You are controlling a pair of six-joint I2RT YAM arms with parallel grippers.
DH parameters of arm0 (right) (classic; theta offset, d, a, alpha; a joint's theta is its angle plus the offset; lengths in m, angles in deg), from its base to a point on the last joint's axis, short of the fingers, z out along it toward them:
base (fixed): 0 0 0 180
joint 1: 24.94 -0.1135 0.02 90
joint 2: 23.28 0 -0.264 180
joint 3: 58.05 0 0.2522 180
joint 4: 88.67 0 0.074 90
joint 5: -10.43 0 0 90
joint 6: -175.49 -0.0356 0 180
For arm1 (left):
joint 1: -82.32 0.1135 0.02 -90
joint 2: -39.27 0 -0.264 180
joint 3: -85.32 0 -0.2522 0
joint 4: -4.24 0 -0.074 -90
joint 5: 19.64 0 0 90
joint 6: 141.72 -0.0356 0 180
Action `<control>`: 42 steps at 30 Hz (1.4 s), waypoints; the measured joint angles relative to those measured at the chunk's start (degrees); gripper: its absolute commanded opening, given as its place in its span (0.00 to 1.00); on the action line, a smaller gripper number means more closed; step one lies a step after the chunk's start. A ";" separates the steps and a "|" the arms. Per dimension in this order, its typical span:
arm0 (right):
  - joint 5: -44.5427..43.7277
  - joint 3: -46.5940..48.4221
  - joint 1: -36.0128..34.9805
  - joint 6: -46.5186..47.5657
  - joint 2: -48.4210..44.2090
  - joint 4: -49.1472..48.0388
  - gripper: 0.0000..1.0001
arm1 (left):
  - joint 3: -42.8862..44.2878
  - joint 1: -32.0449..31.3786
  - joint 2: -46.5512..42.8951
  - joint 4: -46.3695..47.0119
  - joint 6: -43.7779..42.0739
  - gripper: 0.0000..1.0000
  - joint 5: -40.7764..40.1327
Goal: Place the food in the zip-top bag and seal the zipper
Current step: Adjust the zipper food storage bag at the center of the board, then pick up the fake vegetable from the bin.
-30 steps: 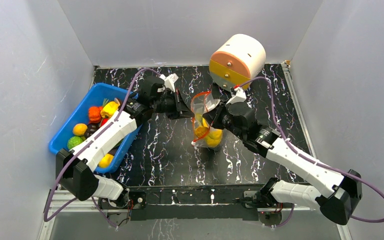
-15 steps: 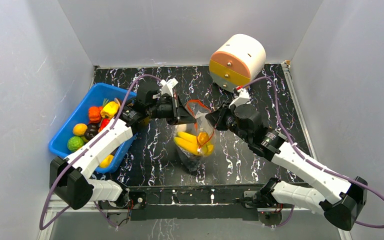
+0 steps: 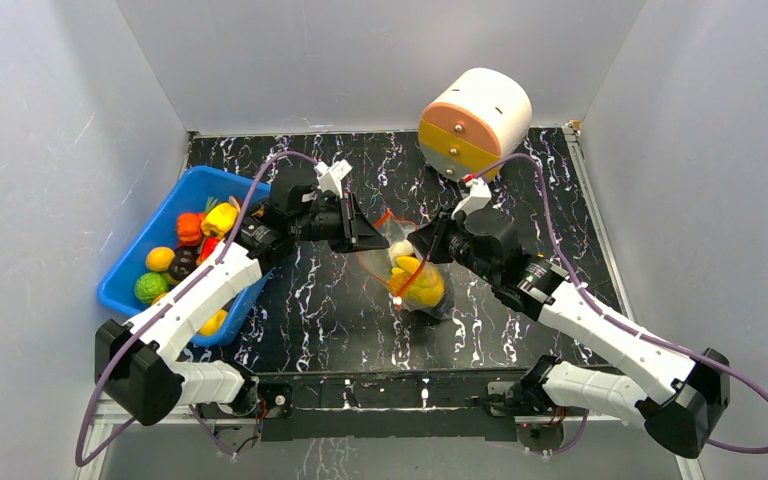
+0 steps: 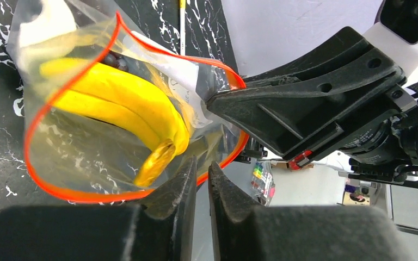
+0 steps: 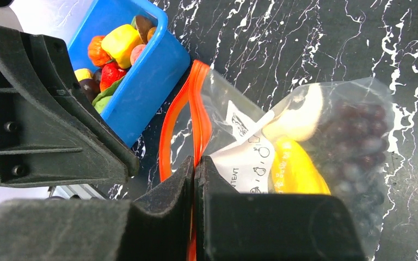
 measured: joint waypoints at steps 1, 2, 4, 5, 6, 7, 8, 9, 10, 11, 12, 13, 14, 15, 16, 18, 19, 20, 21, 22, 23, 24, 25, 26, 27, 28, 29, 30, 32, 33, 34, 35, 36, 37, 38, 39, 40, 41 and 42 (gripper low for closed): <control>0.02 0.00 0.00 0.13 0.00 0.00 0.00 | -0.07 0.00 0.00 -0.15 -0.22 0.24 -0.17; 0.02 0.00 0.00 0.28 -0.02 -0.07 0.00 | -0.09 0.00 0.00 -0.31 -0.52 0.31 -0.46; 0.02 0.00 0.00 0.68 -0.02 -0.09 0.00 | -0.04 0.00 -0.04 -0.87 -1.25 0.43 -1.20; 0.02 0.00 0.00 0.98 -0.02 -0.09 0.00 | 0.17 0.00 -0.07 -1.77 -1.68 0.48 -1.84; 0.00 0.00 0.00 1.29 -0.02 -0.09 0.00 | 0.66 0.00 -0.07 -3.06 -2.38 0.52 -2.58; 0.00 0.00 0.00 1.51 -0.07 -0.09 0.00 | 1.42 0.00 -0.07 -4.50 -3.21 0.56 -3.61; 0.02 0.00 0.00 1.68 -0.09 -0.07 0.00 | 2.43 0.00 -0.07 -6.16 -4.00 0.58 -4.76; 0.00 0.00 0.00 1.73 -0.13 -0.07 0.00 | 3.69 0.00 -0.07 -7.82 -4.98 0.61 -6.21; 0.02 0.00 0.00 1.84 -0.22 -0.04 0.00 | 5.05 0.00 -0.13 -9.44 -5.97 0.64 -7.74; 0.02 0.00 0.00 1.95 -0.37 0.00 0.00 | 6.32 0.00 -0.28 -10.95 -6.93 0.66 -9.42; 0.02 0.00 0.00 2.03 -0.50 0.04 0.00 | 7.34 0.00 -0.42 -12.33 -7.67 0.75 -10.88; 0.04 0.00 0.00 2.16 -0.70 0.15 0.00 | 8.55 -0.02 -0.61 -14.05 -8.68 0.82 -12.72; 0.04 0.00 0.00 2.34 -0.85 0.35 0.00 | 9.73 -0.02 -0.76 -15.61 -9.68 0.87 -14.49; 0.02 0.00 0.00 2.56 -1.03 0.50 0.00 | 10.75 -0.02 -0.94 -17.03 -10.47 0.91 -16.26; 0.02 0.00 0.00 2.67 -1.16 0.61 0.00 | 11.67 -0.02 -1.09 -18.34 -11.06 0.94 -18.05; 0.04 0.00 0.00 2.95 -1.44 0.96 0.00 | 12.83 -0.02 -1.42 -20.57 -11.96 0.98 -21.42; 0.04 0.00 0.00 3.02 -1.60 1.18 0.00 | 13.33 -0.02 -1.57 -21.70 -12.44 0.98 -23.10; 0.02 0.00 0.00 3.08 -1.79 1.40 0.00 | 13.81 -0.02 -1.66 -22.84 -12.87 0.98 -24.79; 0.02 0.00 0.00 3.13 -1.92 1.60 0.00 | 14.23 -0.02 -1.70 -23.82 -13.22 0.98 -26.49; 0.02 0.00 0.00 3.19 -2.10 1.81 0.00 | 14.69 0.04 -1.70 -24.90 -13.62 0.98 -28.11; 0.02 0.00 0.00 3.19 -2.21 1.88 0.00 | 15.06 0.17 -1.73 -25.92 -14.08 0.98 -29.62; 0.04 0.00 0.00 3.19 -2.34 1.99 0.00 | 15.43 0.39 -1.70 -26.86 -14.58 0.98 -30.97; 0.02 0.00 0.00 3.19 -2.47 2.05 0.00 | 15.87 0.66 -1.70 -27.80 -15.10 0.98 -32.22; 0.04 0.00 0.00 3.21 -2.62 2.12 0.00 | 16.24 1.01 -1.70 -28.70 -15.63 0.98 -33.33; 0.02 0.00 0.00 3.23 -2.89 2.14 0.00 | 16.65 1.53 -1.68 -29.64 -16.09 0.98 -34.40; 0.00 0.00 0.00 3.28 -3.08 2.14 0.00 | 16.98 2.14 -1.64 -30.29 -16.44 0.98 -35.21; -0.02 -0.07 0.00 3.39 -3.34 2.12 0.00 | 17.33 3.63 -1.62 -31.04 -16.92 0.95 -35.91; -0.04 -0.20 0.00 3.41 -3.65 2.12 0.00 | 17.40 5.33 -1.64 -31.43 -17.33 0.90 -36.33; -0.04 -0.44 0.00 3.43 -4.11 2.12 0.00 | 17.29 9.16 -1.66 -31.67 -18.10 0.80 -36.76; -0.04 -0.50 0.00 3.43 -4.28 2.12 0.00 | 17.07 11.45 -1.68 -31.58 -18.56 0.77 -36.81; -0.04 -0.52 0.00 3.43 -4.44 2.12 0.00 | 16.72 13.66 -1.75 -31.43 -19.10 0.76 -36.70; -0.04 -0.55 0.00 3.43 -4.59 2.12 0.00 | 16.28 15.69 -1.84 -31.36 -19.58 0.76 -36.54; -0.04 -0.55 0.00 3.48 -4.70 2.12 0.00 | 15.98 17.22 -1.88 -31.45 -20.04 0.75 -36.46; -0.04 -0.55 0.00 3.56 -4.79 2.12 0.00 | 15.58 19.17 -1.88 -31.45 -20.59 0.74 -36.26; -0.04 -0.55 0.00 3.67 -4.85 2.12 0.00 | 15.39 19.76 -1.84 -31.54 -21.00 0.74 -36.17; -0.02 -0.55 0.00 3.82 -4.90 2.12 0.00 | 15.30 21.59 -1.73 -31.67 -21.49 0.73 -36.04; -0.02 -0.55 0.00 4.00 -4.90 2.12 0.00 | 15.21 22.64 -1.64 -31.67 -21.90 0.72 -35.98; -0.02 -0.55 0.00 4.04 -4.90 2.12 0.00 | 14.99 23.69 -1.64 -31.50 -22.21 0.71 -35.98; 0.00 -0.55 0.00 4.15 -4.90 2.12 0.00 | 14.64 24.65 -1.64 -31.28 -22.47 0.70 -36.00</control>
